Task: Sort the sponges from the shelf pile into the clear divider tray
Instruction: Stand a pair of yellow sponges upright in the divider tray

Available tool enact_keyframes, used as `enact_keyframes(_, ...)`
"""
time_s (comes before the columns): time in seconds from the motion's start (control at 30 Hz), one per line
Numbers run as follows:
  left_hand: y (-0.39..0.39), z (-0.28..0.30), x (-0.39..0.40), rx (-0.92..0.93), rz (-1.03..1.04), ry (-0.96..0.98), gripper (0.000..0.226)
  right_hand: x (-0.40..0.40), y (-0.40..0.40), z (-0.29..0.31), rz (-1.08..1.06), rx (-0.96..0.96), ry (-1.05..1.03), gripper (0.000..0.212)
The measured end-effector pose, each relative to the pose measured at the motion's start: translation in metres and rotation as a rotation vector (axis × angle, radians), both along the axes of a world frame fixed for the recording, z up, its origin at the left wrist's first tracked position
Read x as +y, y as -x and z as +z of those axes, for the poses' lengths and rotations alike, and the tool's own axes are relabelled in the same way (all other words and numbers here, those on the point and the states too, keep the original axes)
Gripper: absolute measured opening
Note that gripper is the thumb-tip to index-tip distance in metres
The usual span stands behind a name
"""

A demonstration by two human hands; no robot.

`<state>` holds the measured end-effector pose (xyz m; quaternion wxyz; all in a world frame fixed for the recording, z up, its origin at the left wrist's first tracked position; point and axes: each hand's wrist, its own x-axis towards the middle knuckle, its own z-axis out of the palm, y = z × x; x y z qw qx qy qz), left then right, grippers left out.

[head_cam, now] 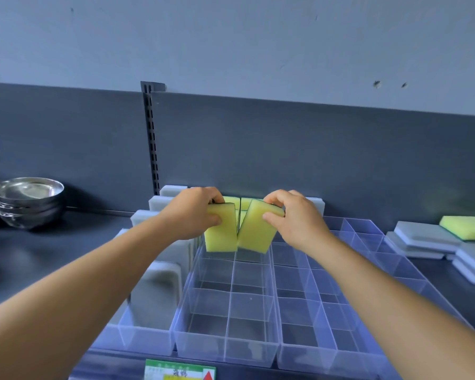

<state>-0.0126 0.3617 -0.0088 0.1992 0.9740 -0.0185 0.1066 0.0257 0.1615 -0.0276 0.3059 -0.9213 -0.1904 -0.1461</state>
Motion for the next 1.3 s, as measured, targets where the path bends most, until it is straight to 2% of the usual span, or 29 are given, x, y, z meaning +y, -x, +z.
enact_keyframes(0.2, -0.009, -0.007, 0.004, -0.005, -0.013, -0.127, 0.036, 0.005, -0.001, -0.002, -0.013, -0.002, 0.119, 0.024)
enact_keyframes(0.4, -0.012, -0.016, -0.005, 0.011, -0.047, -0.487, 0.04, 0.018, 0.0, -0.016, -0.006, 0.036, 0.252, 0.027)
enact_keyframes(0.53, -0.016, -0.016, -0.012, 0.03, -0.06, -0.611, 0.039, 0.022, 0.003, -0.022, 0.0, 0.062, 0.334, 0.034)
enact_keyframes(0.93, -0.007, -0.006, -0.022, -0.012, -0.114, -0.59, 0.057, -0.001, 0.024, -0.008, -0.041, 0.042, 0.283, 0.058)
enact_keyframes(1.3, -0.003, -0.002, -0.127, -0.102, -0.344, -0.499, 0.051, -0.097, 0.05, -0.002, -0.158, 0.054, 0.376, 0.066)
